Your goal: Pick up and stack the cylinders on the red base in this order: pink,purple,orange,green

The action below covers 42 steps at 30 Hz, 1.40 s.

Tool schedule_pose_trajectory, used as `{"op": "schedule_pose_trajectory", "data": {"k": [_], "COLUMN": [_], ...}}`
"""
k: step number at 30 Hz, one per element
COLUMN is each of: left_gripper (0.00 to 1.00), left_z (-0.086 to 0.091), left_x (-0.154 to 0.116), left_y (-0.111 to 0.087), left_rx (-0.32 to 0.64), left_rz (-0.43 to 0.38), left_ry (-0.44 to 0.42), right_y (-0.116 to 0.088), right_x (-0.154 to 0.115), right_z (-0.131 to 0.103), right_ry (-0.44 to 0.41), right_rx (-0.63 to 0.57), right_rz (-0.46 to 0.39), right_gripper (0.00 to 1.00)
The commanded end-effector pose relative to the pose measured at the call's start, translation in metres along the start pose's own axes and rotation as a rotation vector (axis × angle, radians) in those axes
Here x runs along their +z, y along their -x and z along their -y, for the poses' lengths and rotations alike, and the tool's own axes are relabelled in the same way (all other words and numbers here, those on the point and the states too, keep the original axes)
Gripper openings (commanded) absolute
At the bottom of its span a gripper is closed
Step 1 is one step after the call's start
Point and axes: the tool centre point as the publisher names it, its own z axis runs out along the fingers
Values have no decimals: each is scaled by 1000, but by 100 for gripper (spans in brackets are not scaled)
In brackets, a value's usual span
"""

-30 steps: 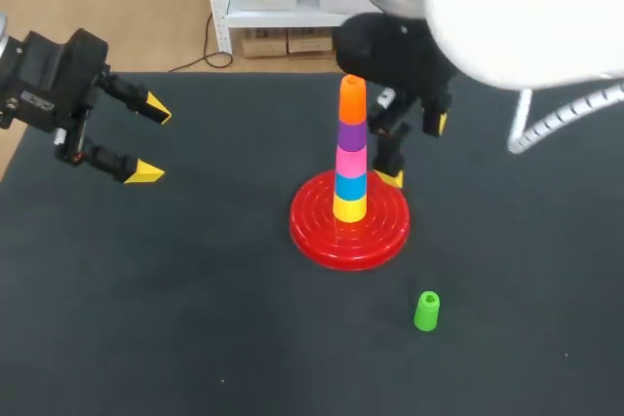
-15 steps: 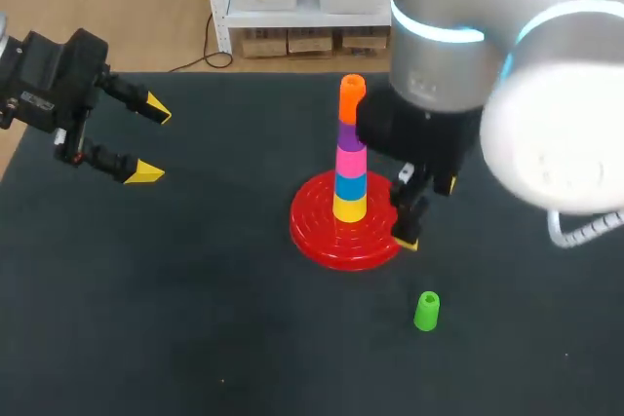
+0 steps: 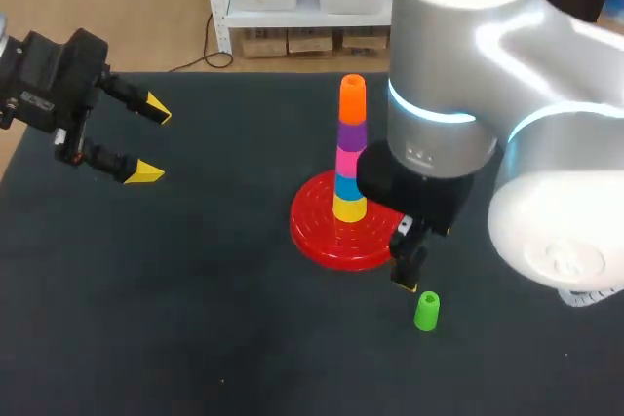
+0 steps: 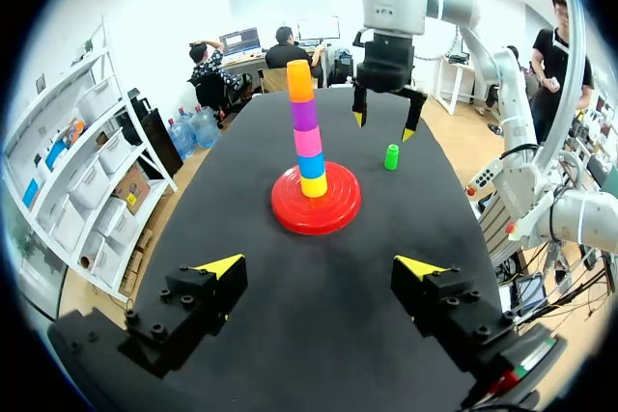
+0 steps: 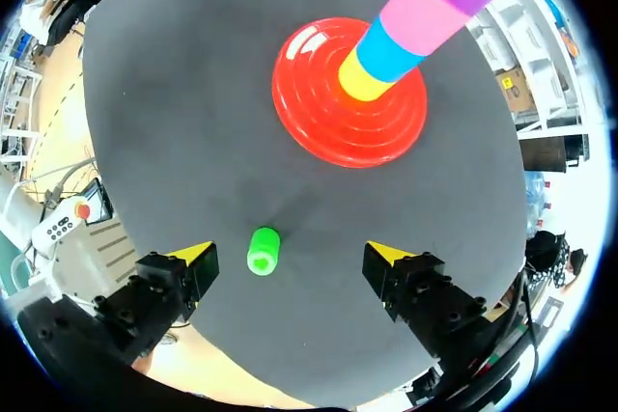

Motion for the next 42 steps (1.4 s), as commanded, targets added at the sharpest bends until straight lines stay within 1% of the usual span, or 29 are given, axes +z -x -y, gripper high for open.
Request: {"op": "schedule_pose_trajectory", "data": {"k": [1,7,14,16,19,21,23,26,27,29,30,31,32,36,42], "left_gripper": [100,100,100,100,100,100,100,100,100,100,100,100,100,100,100], "left_z": [1,1,1,1,1,1,1,1,1,1,1,1,1,1,1], "left_x": [0,0,0,0,0,0,0,0,0,0,0,0,0,0,0], "left_y": [-1,-1,-1,-1,-1,-1,-1,-1,-1,-1,-1,-1,-1,-1,-1], "left_rx": [3,3,3,3,3,3,3,3,3,3,3,3,3,3,3], "left_rz": [3,3,3,3,3,3,3,3,3,3,3,3,3,3,3], "left_ry": [2,2,2,2,2,2,2,2,2,2,2,2,2,2,2], "right_y": [-2,-5,-11,-12,-14,-16,-17,-19,-20,-20,-20,-20,-20,-19,-17], "right_x": [16,33,43,44,45,46,47,49,49,50,50,51,51,52,51], "right_z": [-1,-6,-11,-12,-14,-14,-14,-16,-16,-17,-18,-18,-18,-19,-19], "right_ry": [8,17,25,29,38,43,46,58,58,56,56,55,55,51,48], "right_rx": [-7,-14,-29,-30,-37,-38,-39,-42,-43,-45,-45,-44,-44,-42,-40], "right_rz": [7,-9,-18,-18,-13,-10,-9,-8,-9,-10,-12,-14,-16,-20,-18], "right_gripper": [100,100,100,96,95,89,89,82,71,62,59,53,49,43,39]}}
